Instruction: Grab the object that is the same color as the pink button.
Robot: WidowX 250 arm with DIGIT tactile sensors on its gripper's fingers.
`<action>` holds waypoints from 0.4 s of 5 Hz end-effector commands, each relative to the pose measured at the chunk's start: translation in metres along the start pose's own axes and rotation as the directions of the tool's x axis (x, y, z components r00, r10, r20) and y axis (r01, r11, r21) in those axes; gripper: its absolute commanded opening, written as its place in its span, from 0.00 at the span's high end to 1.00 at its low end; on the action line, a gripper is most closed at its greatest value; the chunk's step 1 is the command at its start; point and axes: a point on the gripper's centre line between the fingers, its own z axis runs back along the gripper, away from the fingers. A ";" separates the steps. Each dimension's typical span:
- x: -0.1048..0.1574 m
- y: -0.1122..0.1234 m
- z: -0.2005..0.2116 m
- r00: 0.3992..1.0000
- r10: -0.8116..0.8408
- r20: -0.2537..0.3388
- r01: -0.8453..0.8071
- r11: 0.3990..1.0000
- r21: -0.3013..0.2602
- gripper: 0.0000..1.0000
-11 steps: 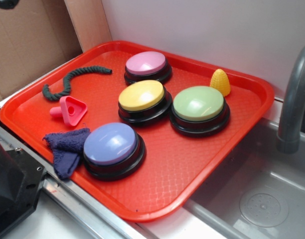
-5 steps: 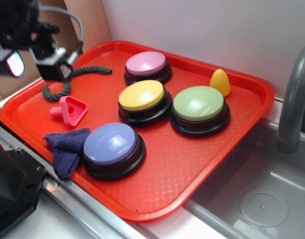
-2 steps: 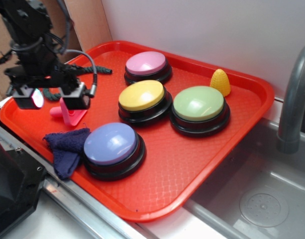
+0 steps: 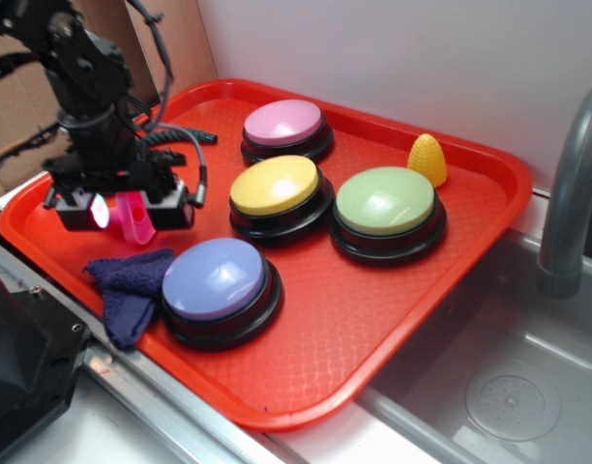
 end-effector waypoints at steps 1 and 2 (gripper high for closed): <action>0.028 -0.005 -0.006 0.998 0.033 0.049 -0.034 0.999 0.013 1.00; 0.030 -0.005 -0.006 0.998 0.033 0.050 -0.033 0.999 0.010 1.00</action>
